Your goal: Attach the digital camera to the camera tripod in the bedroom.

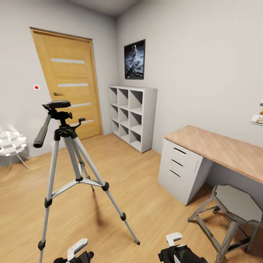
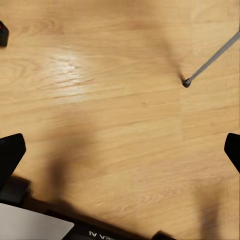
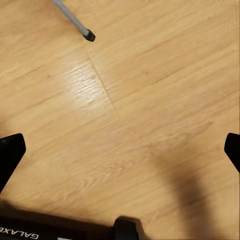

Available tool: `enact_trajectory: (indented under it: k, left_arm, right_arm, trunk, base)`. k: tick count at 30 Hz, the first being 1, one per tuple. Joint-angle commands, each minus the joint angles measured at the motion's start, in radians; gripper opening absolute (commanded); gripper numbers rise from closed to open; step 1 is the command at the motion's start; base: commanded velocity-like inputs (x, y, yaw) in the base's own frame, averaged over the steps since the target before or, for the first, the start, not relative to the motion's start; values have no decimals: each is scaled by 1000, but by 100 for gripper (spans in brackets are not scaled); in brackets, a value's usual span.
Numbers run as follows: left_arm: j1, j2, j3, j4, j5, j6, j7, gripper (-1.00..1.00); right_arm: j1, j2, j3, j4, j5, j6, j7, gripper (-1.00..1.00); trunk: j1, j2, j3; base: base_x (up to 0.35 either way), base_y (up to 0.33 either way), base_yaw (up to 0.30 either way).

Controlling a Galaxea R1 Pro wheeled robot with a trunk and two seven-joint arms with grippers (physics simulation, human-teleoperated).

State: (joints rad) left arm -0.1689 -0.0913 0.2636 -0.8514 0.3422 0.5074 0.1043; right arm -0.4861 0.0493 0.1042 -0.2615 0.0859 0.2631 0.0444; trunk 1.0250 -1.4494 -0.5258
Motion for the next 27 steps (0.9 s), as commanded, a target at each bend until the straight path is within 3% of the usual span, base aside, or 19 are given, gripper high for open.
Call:
enact_trajectory:
  k: [1, 27]
  left_arm:
    - [-1, -1, 2, -1, 11, 5, 6, 100]
    - [-1, -1, -3, 0, 9, 5, 3, 100]
  right_arm:
    - [0, 0, 2, -2, 9, 7, 3, 100]
    - [0, -2, -2, -2, 5, 8, 5, 100]
  trunk:
    - [0, -1, -1]
    - [0, -1, -1]
  base:
    - [3, 254, 0]
    - [0, 306, 0]
